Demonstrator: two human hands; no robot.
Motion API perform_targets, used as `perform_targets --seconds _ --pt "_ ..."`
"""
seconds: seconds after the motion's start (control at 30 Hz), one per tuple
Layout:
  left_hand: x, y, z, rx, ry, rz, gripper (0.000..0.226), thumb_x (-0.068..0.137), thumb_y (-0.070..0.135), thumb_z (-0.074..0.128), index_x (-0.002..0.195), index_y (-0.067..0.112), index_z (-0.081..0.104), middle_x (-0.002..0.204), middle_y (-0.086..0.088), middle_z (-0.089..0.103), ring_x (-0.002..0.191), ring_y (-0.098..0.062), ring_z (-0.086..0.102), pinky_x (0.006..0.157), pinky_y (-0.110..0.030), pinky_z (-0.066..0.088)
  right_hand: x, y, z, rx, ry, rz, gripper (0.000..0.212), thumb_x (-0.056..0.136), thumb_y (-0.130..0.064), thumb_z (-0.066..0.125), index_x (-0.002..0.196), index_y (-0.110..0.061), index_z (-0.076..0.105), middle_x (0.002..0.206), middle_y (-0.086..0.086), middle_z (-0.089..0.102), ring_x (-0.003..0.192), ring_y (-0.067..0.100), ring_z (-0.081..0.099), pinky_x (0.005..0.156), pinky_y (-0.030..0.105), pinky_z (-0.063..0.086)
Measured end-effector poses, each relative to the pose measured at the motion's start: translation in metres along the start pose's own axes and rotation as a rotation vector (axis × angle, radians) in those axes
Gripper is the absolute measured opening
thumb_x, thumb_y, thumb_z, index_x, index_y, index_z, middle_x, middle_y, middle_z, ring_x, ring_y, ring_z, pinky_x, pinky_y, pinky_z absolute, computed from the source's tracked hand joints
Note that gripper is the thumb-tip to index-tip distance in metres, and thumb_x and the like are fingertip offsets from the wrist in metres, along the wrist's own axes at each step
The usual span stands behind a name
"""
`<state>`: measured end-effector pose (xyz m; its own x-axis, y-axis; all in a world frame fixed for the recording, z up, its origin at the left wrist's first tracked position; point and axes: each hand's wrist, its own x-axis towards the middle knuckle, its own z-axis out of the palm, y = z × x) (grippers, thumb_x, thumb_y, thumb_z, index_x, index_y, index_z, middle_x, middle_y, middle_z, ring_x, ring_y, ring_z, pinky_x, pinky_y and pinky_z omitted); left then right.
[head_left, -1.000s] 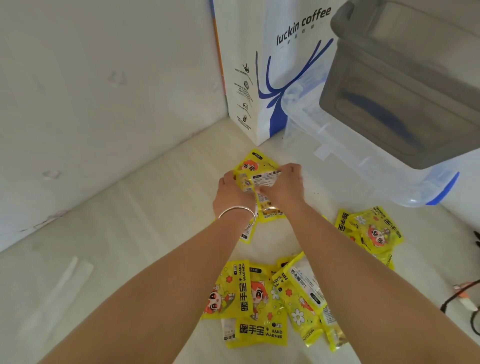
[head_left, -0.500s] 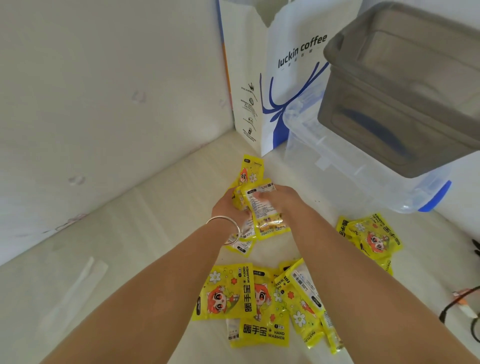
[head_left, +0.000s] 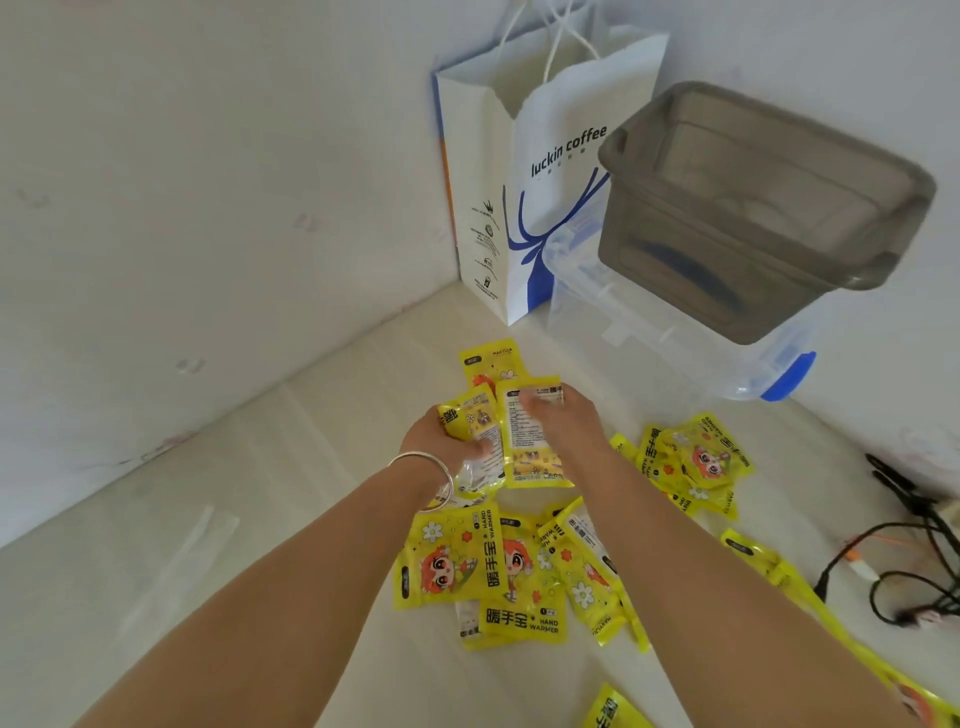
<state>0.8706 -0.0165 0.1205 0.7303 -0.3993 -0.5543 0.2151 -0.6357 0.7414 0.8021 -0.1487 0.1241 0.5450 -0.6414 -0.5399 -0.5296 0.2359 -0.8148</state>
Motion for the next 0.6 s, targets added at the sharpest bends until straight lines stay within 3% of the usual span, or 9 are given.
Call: perform_targets --seconds 0.07,0.13,0.17,0.27,0.37,0.43,0.53,0.6 --pt "-0.012 0.003 -0.008 -0.047 -0.003 -0.024 0.034 0.074 0.018 0.079 0.104 0.008 0.069 0.093 -0.007 0.069 0.083 -0.024 0.065 0.077 -0.03 0.05 -0.013 -0.003 -0.007 0.025 0.09 -0.016 0.038 0.084 -0.029 0.067 0.119 -0.015 0.06 0.117 0.003 0.064 0.109 0.025 0.06 0.088 0.036 0.048" --pt "-0.025 0.009 -0.016 -0.085 0.004 -0.016 0.025 0.076 0.022 0.076 0.096 0.008 0.07 0.084 -0.007 0.065 0.066 -0.019 0.058 0.063 -0.026 0.044 -0.026 -0.005 -0.013 0.079 0.174 -0.032 0.028 0.083 -0.029 0.068 0.108 -0.017 0.064 0.111 0.006 0.068 0.103 0.027 0.064 0.089 0.039 0.052" --pt "-0.031 0.011 -0.019 -0.103 0.007 -0.006 0.024 0.077 0.023 0.075 0.096 0.008 0.07 0.084 -0.007 0.064 0.065 -0.02 0.057 0.062 -0.026 0.043 -0.033 -0.006 -0.016 0.119 0.201 -0.03 0.017 0.083 -0.028 0.068 0.098 -0.019 0.066 0.106 0.007 0.07 0.098 0.028 0.067 0.087 0.041 0.054" --pt "-0.044 0.01 -0.027 -0.218 -0.012 0.011 0.033 0.08 0.02 0.073 0.108 0.005 0.068 0.095 -0.01 0.066 0.084 -0.025 0.059 0.078 -0.03 0.041 -0.057 -0.006 -0.024 0.244 0.256 0.001 0.009 0.083 -0.028 0.069 0.078 -0.023 0.063 0.096 0.005 0.071 0.09 0.028 0.069 0.082 0.047 0.057" --pt "-0.058 0.005 -0.03 -0.361 -0.104 -0.007 0.036 0.082 0.019 0.07 0.116 0.008 0.063 0.116 -0.014 0.064 0.108 -0.029 0.058 0.096 -0.038 0.042 -0.085 0.001 -0.033 0.364 0.316 0.044 0.013 0.085 -0.03 0.068 0.078 -0.023 0.06 0.089 0.002 0.067 0.075 0.023 0.065 0.05 0.03 0.052" --pt "-0.068 0.001 -0.028 -0.437 -0.205 -0.058 0.033 0.083 0.026 0.069 0.112 0.015 0.059 0.122 -0.013 0.057 0.112 -0.031 0.053 0.098 -0.045 0.043 -0.107 0.009 -0.039 0.45 0.377 0.071 0.018 0.085 -0.032 0.068 0.077 -0.021 0.055 0.087 0.003 0.064 0.074 0.023 0.063 0.043 0.025 0.044" --pt "-0.075 -0.005 -0.017 -0.508 -0.335 -0.106 0.045 0.071 0.04 0.077 0.106 0.018 0.06 0.126 -0.011 0.057 0.12 -0.036 0.053 0.097 -0.054 0.044 -0.14 0.028 -0.052 0.545 0.462 0.121 0.03 0.08 -0.038 0.072 0.098 -0.015 0.061 0.092 0.005 0.068 0.079 0.026 0.068 0.055 0.034 0.057" --pt "-0.084 -0.006 -0.003 -0.516 -0.359 -0.074 0.03 0.072 0.034 0.075 0.089 0.012 0.063 0.1 -0.013 0.065 0.115 -0.035 0.057 0.1 -0.059 0.041 -0.161 0.042 -0.063 0.606 0.515 0.148 0.033 0.079 -0.038 0.072 0.103 -0.016 0.062 0.099 0.008 0.07 0.083 0.027 0.069 0.069 0.043 0.06"
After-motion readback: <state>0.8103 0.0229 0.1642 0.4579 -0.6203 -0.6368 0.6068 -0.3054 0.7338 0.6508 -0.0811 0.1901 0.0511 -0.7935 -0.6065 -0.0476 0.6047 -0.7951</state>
